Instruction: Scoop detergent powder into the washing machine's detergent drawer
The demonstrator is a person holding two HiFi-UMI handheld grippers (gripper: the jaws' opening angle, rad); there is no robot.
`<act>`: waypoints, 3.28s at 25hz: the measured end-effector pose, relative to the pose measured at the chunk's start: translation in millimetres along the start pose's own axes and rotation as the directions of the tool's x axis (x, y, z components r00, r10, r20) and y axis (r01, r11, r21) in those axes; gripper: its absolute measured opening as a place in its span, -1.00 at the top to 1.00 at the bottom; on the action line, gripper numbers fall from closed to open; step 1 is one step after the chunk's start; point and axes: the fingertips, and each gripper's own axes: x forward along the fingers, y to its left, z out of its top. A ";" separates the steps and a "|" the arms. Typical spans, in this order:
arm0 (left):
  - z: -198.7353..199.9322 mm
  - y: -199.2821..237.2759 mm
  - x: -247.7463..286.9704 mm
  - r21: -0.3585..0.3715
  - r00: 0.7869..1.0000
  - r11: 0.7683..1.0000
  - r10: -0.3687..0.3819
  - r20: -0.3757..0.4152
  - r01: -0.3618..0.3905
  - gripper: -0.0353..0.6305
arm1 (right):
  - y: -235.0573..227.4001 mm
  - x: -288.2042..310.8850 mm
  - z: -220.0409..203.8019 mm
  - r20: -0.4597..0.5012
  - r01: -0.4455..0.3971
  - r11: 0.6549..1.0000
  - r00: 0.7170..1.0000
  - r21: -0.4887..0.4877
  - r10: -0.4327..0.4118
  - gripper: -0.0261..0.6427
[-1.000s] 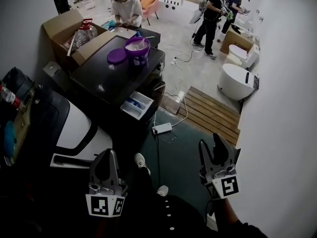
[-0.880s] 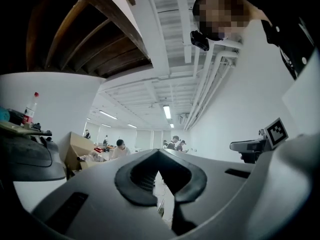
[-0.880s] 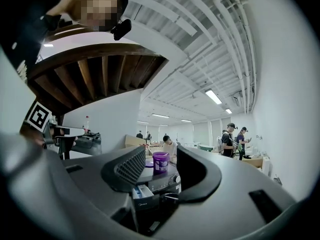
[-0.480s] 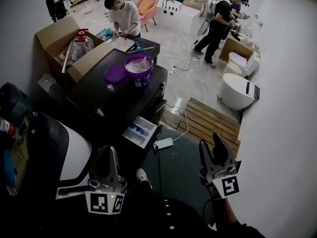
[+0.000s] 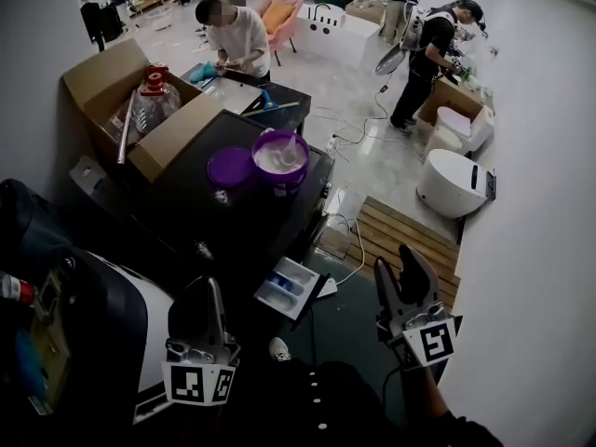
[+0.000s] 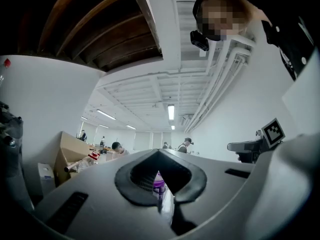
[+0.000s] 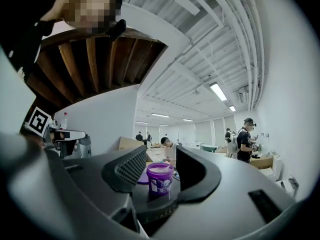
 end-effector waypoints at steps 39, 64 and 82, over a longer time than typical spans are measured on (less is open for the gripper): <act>-40.1 7.3 107.0 0.061 0.913 0.915 0.403 -0.068 -0.400 0.88 | -69.1 212.7 -85.0 -0.235 -0.582 0.812 0.796 -0.039 0.559 0.40; -109.3 52.4 31.9 -0.050 0.805 0.815 0.558 -0.199 -0.577 0.88 | 0.5 355.7 -235.8 -0.981 -0.925 -0.375 -0.013 -0.062 0.196 0.44; -138.4 76.5 32.9 -0.090 0.776 0.787 0.570 -0.270 -0.610 0.88 | 5.1 358.1 -275.1 -0.976 -0.852 -0.477 -0.204 0.216 -0.077 0.75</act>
